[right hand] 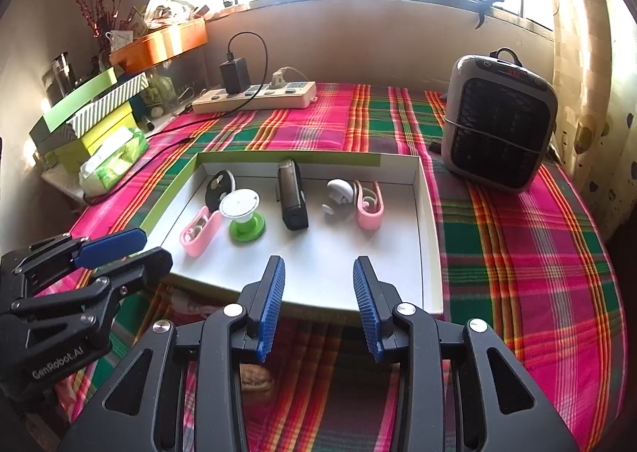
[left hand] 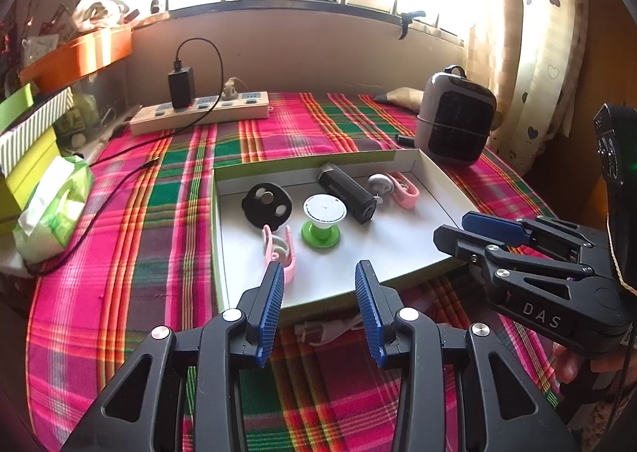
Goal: Organize objects
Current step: 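Move both open tools down toward the two walnuts on the cloth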
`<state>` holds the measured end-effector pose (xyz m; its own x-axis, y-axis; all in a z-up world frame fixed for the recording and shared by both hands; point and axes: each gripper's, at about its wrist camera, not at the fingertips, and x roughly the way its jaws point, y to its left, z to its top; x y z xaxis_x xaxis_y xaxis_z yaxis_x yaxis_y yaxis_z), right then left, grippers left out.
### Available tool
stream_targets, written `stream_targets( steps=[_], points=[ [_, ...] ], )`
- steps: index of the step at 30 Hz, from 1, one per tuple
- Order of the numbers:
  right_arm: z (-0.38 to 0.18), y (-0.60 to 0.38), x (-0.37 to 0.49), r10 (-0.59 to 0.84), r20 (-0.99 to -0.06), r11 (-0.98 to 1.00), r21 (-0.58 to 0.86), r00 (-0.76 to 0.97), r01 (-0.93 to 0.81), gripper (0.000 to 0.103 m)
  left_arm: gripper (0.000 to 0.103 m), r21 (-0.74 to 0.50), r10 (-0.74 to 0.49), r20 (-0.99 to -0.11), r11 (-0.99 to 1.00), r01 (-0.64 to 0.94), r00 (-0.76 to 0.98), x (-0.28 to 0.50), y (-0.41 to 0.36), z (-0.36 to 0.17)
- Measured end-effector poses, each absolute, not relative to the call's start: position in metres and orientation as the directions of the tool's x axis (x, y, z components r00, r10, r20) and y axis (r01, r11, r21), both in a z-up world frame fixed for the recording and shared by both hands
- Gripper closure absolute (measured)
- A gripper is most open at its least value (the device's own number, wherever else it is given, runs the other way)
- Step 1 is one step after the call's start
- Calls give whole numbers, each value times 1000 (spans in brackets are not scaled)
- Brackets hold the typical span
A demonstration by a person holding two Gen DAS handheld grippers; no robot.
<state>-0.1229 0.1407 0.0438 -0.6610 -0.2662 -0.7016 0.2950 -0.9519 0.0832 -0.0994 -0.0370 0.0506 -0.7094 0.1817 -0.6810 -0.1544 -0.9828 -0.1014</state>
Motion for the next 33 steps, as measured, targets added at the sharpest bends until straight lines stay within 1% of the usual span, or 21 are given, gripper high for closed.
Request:
stream_targets(
  steps=[15, 16, 18, 33],
  points=[
    [36, 136, -83, -322, -703, -930, 108, -634, 352, 65, 68, -146, 209, -691, -978, -150, -692, -71, -57, 38],
    [35, 136, -80, -328, -704, -927, 112, -630, 358, 64, 68, -152, 214, -691, -977, -150, -690, -70, -58, 37],
    [31, 135, -76, -340, -708, -922, 123, -619, 366, 58, 68, -154, 214, -693, -977, -148, -689, -68, -59, 35],
    [9, 122, -73, -334, -757, -910, 102, -562, 402, 58, 68, -177, 237, -702, -972, -158, -671, -63, -58, 29]
  ],
)
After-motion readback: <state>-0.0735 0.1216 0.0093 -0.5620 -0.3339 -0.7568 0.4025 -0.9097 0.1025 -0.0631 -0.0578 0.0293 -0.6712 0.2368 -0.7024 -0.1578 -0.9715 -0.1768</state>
